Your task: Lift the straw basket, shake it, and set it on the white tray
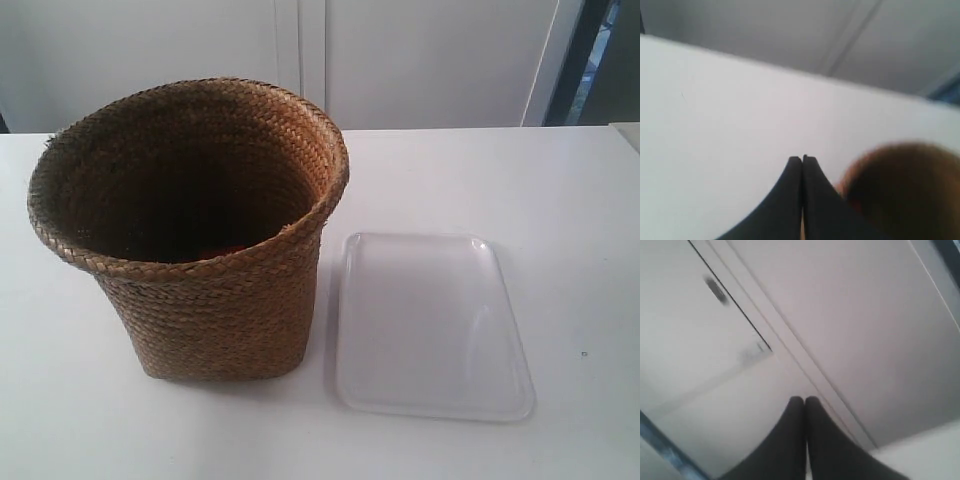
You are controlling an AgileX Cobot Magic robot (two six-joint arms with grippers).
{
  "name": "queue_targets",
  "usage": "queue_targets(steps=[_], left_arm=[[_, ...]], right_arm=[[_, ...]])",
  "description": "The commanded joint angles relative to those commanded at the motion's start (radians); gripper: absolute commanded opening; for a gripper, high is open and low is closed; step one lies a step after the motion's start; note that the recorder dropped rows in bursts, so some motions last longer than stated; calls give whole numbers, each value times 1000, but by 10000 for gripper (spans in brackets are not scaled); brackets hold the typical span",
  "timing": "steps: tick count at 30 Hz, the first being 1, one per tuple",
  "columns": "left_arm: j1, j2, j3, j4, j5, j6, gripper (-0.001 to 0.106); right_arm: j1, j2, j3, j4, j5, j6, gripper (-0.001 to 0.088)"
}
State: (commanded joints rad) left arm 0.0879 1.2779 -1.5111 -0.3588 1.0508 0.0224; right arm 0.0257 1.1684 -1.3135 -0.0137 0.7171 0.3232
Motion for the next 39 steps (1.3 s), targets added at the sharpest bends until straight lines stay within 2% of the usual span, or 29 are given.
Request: queue_targets(steps=[2,4,7,9,11,13,14,15,17,24,28,39], left_arm=[[0,45,-34,-79,158,64,0],[0,60,-37,-70,170,62,0],[0,51,-37,-24,170,62,0],[0,51,-37,-24,170,66,20],[0,51,-37,4,170,92,174],[0,51,-37,32,170,92,481],[0,55,-37,32,170,92,569],[0,67,-37,32,170,92,702],[0,96,-35,28,170,92,776],[0,173,-35,16,170,90,776],[0,201,-35,-20,161,92,776],[0,265,-35,-40,152,143,776]], right_arm=[[25,70,-87,176,192,-190,0],[48,144,-172,415,378,-346,0],[108,169,-192,456,395,-368,0],[148,181,-192,458,400,-389,47],[176,206,-192,460,429,-408,203],[194,249,-192,458,439,-414,567],[194,261,-192,463,439,-414,653],[194,287,-192,467,437,-414,750],[194,324,-192,467,445,-414,757],[194,382,-190,480,447,-387,757],[194,398,-190,534,448,-388,757],[256,454,-190,536,348,-391,757]])
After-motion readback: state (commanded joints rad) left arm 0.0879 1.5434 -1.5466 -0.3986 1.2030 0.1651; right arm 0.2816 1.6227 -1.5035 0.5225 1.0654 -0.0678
